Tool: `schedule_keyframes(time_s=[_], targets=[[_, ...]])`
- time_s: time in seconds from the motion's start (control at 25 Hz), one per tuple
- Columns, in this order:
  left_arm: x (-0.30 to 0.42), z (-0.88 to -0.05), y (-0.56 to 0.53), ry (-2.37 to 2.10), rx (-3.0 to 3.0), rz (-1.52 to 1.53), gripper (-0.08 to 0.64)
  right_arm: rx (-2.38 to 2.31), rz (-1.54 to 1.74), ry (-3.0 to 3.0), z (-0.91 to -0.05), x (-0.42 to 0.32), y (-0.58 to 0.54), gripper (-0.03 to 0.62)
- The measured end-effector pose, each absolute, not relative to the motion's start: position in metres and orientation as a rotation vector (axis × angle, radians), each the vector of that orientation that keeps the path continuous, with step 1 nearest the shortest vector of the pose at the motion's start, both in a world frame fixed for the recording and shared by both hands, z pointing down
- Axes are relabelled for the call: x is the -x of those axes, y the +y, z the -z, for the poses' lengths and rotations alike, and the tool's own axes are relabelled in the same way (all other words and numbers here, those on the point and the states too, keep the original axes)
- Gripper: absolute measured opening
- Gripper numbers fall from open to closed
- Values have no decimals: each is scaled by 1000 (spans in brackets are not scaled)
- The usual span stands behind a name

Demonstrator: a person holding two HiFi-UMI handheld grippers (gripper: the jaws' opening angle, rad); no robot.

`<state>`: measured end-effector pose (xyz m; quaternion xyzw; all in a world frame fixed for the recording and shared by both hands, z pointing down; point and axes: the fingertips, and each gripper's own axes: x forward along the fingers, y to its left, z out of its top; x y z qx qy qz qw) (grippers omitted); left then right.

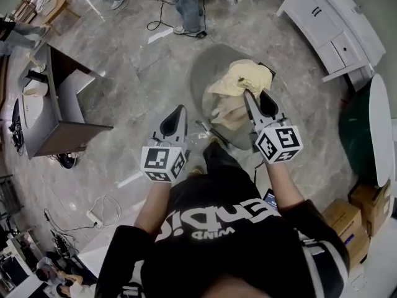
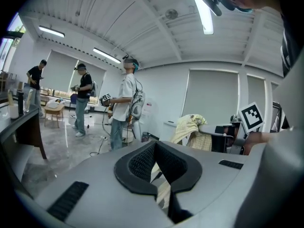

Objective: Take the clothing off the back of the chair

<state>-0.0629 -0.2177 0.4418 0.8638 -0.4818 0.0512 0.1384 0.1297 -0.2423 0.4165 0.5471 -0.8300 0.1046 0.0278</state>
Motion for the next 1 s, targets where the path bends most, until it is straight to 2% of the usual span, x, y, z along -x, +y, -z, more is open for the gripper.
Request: schedule_keyframes(time_s=[0.52,1.0], targets=[[75,-428,-111,-1342,-2530,-126,15,-1749,-373,-2507,-416,-120,-106,140],[59,-429,-70,-1365,-2530,-122,15,-1737,-373,-2555,-432,-125,-46,140]])
